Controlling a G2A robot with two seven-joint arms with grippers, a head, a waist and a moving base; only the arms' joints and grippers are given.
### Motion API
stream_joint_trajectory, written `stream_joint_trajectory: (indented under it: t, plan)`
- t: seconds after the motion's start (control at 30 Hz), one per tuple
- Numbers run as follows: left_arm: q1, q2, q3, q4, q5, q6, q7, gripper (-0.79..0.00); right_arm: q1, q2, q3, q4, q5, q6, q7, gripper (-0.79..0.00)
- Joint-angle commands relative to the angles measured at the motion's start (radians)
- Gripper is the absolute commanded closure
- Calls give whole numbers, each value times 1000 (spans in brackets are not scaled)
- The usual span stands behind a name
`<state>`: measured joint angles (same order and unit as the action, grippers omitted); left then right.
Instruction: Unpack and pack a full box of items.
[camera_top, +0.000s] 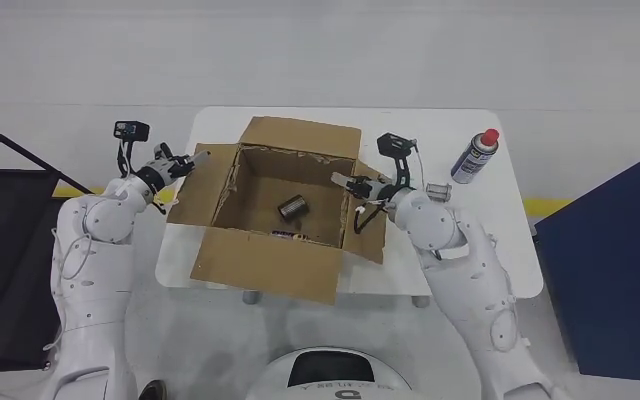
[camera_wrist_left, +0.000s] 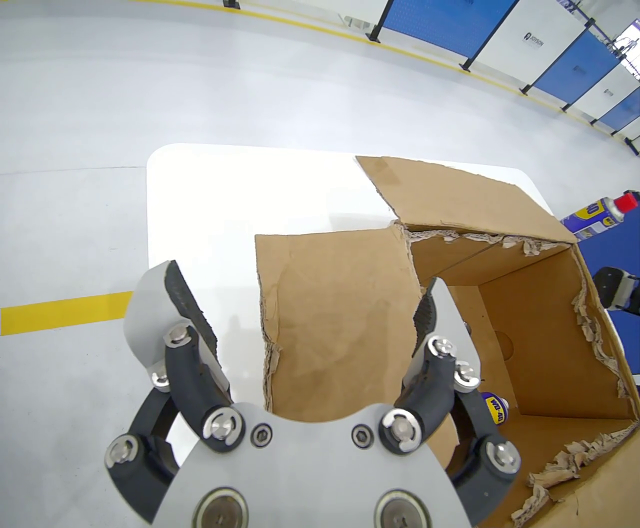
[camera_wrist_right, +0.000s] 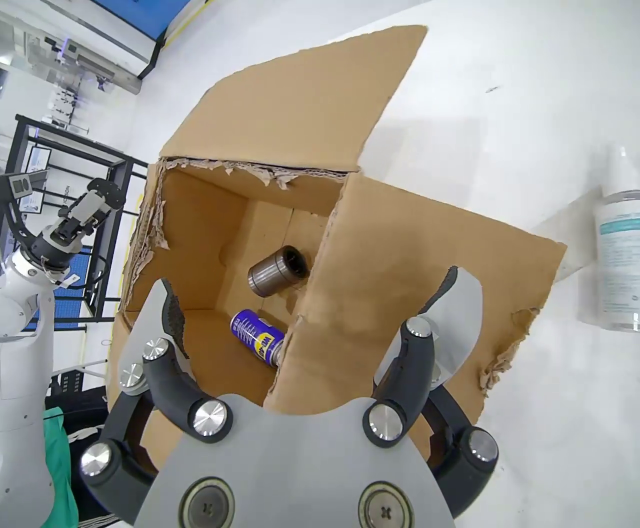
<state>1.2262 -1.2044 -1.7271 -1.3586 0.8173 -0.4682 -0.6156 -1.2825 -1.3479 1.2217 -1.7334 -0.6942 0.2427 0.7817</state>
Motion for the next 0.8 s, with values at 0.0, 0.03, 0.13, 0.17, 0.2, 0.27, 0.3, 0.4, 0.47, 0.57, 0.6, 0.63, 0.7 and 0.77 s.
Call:
stream_joint_trajectory:
  t: [0.0, 0.03, 0.13, 0.17, 0.2, 0.27, 0.3, 0.4, 0.47, 0.57, 0.6, 0.63, 0.7, 0.77]
  plan:
    - [9, 2, -16, -7, -27, 14, 19, -785, 18, -2, -17, 16, 2, -5, -4, -785]
    - [12, 4, -26, -9, -39, 23, 27, -785, 28, -4, -26, 20, 11, -9, -6, -785]
    - [23, 11, -61, -18, -64, 36, 43, -785, 61, -10, -57, 44, 38, -18, -11, -785]
    - [28, 13, -72, -23, -67, 39, 49, -785, 73, -13, -70, 56, 40, -21, -13, -785]
    - [34, 16, -84, -28, -68, 41, 55, -785, 85, -15, -83, 68, 42, -26, -11, -785]
    - [48, 20, -102, -37, -73, 45, 65, -785, 110, -19, -106, 90, 48, -31, -10, -785]
    - [54, 21, -107, -40, -79, 44, 66, -785, 122, -21, -118, 100, 51, -34, -8, -785]
    - [68, 25, -109, -42, -82, 48, 70, -785, 156, -29, -159, 121, 65, -45, -4, -785]
    - [73, 25, -102, -40, -87, 56, 75, -785, 174, -34, -180, 135, 69, -45, -9, -785]
    - [80, 26, -85, -39, -94, 62, 80, -785, 190, -37, -185, 150, 69, -40, -26, -785]
    - [82, 26, -79, -38, -94, 64, 79, -785, 189, -35, -176, 147, 68, -36, -34, -785]
    - [82, 27, -73, -37, -92, 65, 77, -785, 182, -33, -161, 137, 65, -35, -42, -785]
    - [79, 28, -59, -30, -83, 69, 70, -785, 154, -23, -115, 100, 56, -35, -61, -785]
    - [72, 29, -44, -21, -72, 74, 66, -785, 108, -11, -57, 47, 42, -34, -77, -785]
